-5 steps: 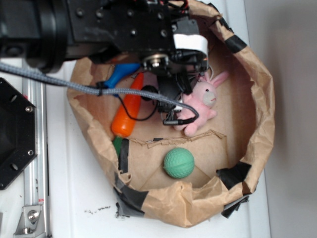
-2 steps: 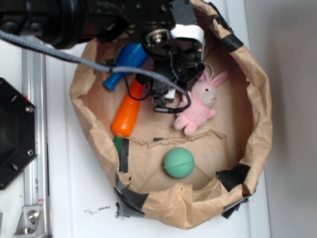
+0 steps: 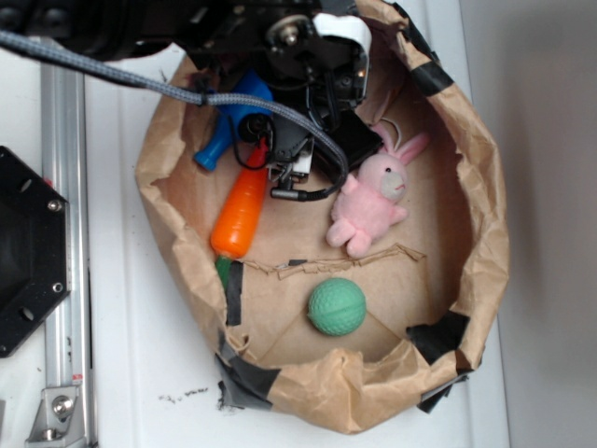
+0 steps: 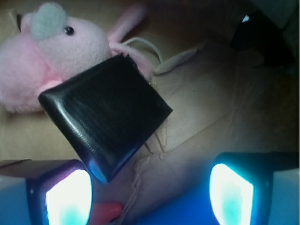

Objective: Grab the black box.

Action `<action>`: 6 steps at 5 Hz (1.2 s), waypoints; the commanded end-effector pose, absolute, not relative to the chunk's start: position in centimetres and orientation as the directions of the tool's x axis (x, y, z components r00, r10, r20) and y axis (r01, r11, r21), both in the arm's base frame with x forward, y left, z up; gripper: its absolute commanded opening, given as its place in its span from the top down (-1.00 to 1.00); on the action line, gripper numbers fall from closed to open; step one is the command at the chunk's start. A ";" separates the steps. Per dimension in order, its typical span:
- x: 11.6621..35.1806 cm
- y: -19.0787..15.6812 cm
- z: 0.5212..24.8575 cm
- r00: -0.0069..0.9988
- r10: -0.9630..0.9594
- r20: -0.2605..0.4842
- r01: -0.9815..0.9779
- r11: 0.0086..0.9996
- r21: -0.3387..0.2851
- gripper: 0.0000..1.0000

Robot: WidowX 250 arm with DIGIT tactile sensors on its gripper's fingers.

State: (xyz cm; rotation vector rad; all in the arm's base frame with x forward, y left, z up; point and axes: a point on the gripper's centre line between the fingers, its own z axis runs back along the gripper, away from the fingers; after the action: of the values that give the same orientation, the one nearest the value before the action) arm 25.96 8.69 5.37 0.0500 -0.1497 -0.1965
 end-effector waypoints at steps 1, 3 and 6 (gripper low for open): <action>28.2 9.1 7.5 0.950 -0.217 0.225 0.218 0.976 0.021 -1.00; 29.2 9.0 5.6 0.943 -0.263 0.202 0.256 0.965 0.061 -1.00; 28.5 7.3 3.8 0.965 -0.233 0.120 0.232 0.972 0.020 -1.00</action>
State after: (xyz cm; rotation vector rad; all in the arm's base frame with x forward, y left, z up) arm 27.66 7.43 3.60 0.0078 -0.1085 -0.2053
